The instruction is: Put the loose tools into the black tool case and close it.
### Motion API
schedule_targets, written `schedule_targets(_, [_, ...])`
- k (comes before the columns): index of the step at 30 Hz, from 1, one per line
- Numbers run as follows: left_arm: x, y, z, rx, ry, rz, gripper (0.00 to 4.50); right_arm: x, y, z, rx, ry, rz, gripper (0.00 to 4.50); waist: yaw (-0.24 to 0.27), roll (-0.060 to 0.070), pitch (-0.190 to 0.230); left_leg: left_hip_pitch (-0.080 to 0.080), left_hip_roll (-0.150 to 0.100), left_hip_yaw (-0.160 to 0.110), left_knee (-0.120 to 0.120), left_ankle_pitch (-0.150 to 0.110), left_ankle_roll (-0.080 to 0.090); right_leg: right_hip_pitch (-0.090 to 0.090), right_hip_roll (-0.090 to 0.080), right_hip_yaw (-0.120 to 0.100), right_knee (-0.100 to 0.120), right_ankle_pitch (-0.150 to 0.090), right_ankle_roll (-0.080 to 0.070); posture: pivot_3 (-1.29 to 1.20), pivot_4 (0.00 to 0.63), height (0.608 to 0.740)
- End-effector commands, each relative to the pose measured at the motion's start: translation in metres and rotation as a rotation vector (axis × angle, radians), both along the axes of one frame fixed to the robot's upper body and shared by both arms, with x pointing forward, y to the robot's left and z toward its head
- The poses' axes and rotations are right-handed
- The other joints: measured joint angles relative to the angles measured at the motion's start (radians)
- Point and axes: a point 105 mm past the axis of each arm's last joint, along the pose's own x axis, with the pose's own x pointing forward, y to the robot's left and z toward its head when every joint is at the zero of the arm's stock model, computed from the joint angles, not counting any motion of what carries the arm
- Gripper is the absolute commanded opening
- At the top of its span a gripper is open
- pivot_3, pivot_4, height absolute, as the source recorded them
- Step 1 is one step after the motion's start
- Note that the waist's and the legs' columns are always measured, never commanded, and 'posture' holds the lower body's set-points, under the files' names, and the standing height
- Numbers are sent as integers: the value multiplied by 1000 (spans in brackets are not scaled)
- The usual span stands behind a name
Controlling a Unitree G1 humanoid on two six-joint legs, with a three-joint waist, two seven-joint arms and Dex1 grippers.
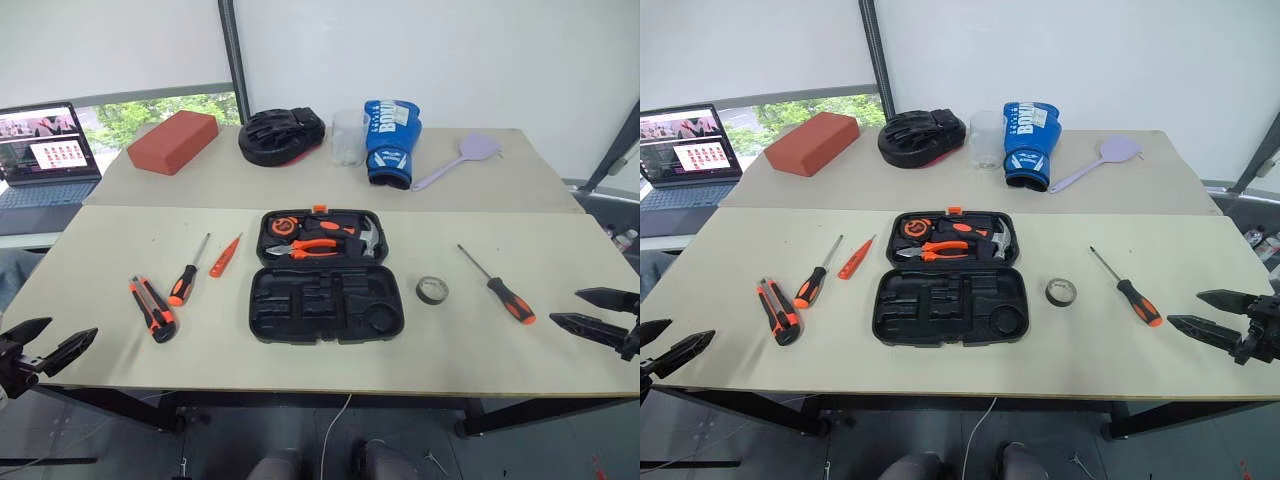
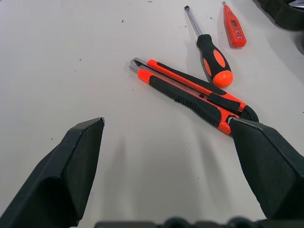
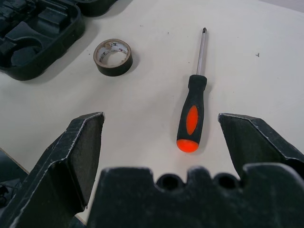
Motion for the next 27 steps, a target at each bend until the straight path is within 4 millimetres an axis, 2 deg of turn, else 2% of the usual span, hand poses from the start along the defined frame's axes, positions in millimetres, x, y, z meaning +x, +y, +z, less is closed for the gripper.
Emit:
schedule_targets(1, [4,-1,6,25,-17,-3,4500,-2,-5,12,-11,-65,-9,4461,0,0,0,0,0,0,0,0,0,0,0,0,0,0,0,0,150,740])
schedule_targets(4, [15,-9,7,14,4,5,4500,1,-6,16,-35,-89,-10,4461,2,0,0,0,0,0,0,0,0,1,0,0,0,0,0,0,150,740])
schedule_targets(8, [36,-27,14,32,34,-20,4500,13,11,29,-59,-133,43,4461,2,0,0,0,0,0,2,0,0,1,0,0,1,1,0,0,150,740])
schedule_targets(12, [59,-51,19,42,78,-89,4500,21,53,46,-24,-159,191,4461,0,0,0,1,0,0,3,1,-2,1,0,0,2,2,-1,0,150,740])
schedule_targets(15, [88,-67,23,6,126,-87,4500,16,113,53,-41,-176,413,4461,-1,0,0,1,0,0,2,2,-3,0,0,0,5,2,-1,0,150,740])
schedule_targets(19, [112,-76,20,-71,223,-23,4500,6,161,59,-38,-205,578,4461,-1,-2,1,0,0,-1,3,3,-5,-2,1,-1,9,2,-1,0,150,740])
schedule_targets(21, [120,-77,18,-98,248,2,4500,3,174,62,-18,-213,615,4461,-2,-2,1,0,-1,-1,4,3,-4,-2,1,-1,9,2,-1,0,150,740])
schedule_targets(24, [129,-75,4,-71,309,32,4500,3,192,70,7,-250,664,4461,-5,-3,1,0,-2,-1,7,3,-4,-3,1,-1,9,2,-1,0,150,740])
schedule_targets(27, [136,-75,-6,-56,345,38,4500,5,202,73,18,-267,678,4461,-7,-3,1,0,-2,-1,7,3,-4,-3,1,-1,9,2,-1,0,150,740])
